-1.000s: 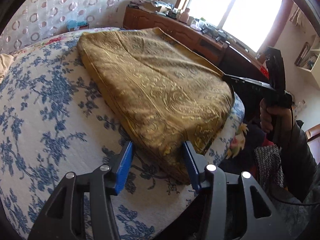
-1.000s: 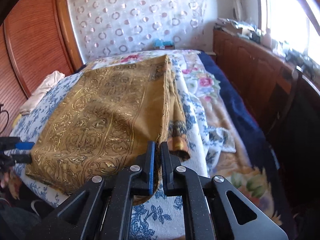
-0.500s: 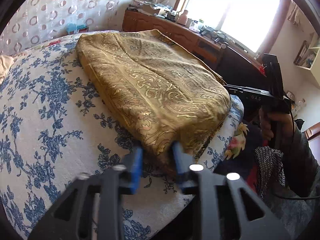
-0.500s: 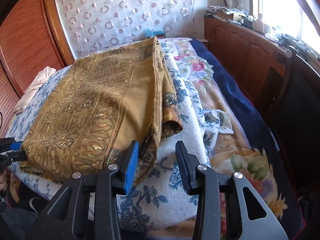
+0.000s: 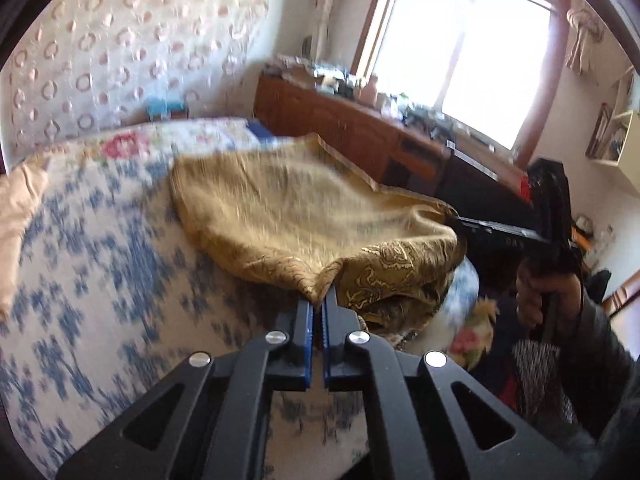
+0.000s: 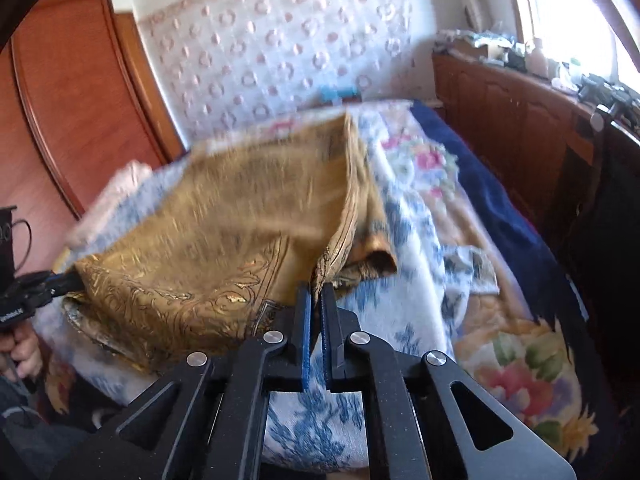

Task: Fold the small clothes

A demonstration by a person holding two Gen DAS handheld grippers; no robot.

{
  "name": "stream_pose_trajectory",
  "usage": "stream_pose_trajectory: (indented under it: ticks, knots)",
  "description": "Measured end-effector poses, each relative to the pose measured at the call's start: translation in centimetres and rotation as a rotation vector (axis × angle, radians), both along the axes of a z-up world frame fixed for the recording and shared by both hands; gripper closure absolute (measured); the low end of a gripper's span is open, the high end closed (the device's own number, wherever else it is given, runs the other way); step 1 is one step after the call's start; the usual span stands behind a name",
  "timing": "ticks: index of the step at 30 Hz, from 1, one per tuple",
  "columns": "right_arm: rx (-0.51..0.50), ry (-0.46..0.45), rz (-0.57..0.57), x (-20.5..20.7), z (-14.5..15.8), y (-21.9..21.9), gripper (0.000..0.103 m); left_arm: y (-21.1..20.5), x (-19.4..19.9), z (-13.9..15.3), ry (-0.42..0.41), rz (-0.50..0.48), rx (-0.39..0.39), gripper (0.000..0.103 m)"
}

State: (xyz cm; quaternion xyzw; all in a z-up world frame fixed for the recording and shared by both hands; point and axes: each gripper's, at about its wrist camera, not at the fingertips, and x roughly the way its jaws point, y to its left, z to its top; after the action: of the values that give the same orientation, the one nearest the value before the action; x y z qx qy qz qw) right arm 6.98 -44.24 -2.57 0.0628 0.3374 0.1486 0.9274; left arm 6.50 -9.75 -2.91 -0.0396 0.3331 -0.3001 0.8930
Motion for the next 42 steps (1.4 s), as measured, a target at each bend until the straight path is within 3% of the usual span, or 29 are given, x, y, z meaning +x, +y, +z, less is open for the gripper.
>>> stream_pose_trajectory:
  ticks: [5,13,21,30,32,35,37,42]
  knots:
    - [0.002,-0.093,0.002,2.0,3.8,0.6,0.102,0.4,3.7,3.3,-0.044,0.024,-0.033,0.103]
    - [-0.099,-0.141,0.025,10.7,7.3,3.2,0.102,0.8,11.1,5.4,-0.078,0.095,-0.016,0.103]
    - [-0.202,-0.044,0.061,21.0,4.4,5.4,0.102,1.3,18.7,2.5,-0.003,0.149,0.012,0.102]
    - [-0.247,0.007,0.057,26.3,1.3,6.1,0.1,2.0,22.7,-1.0,0.085,0.132,0.015,0.102]
    - [-0.257,0.005,0.044,26.6,1.1,6.2,0.096,2.2,22.8,-0.7,0.089,0.124,0.009,0.099]
    - [-0.289,-0.018,0.028,26.3,1.3,6.5,0.083,2.4,22.0,0.6,0.044,0.125,0.027,0.075]
    - [-0.314,-0.04,0.002,26.0,1.9,6.5,0.04,2.6,21.4,1.3,0.025,0.112,0.033,0.067]
    - [-0.295,-0.065,-0.008,23.6,3.8,6.3,0.036,2.8,19.5,1.8,0.017,0.083,0.033,0.064]
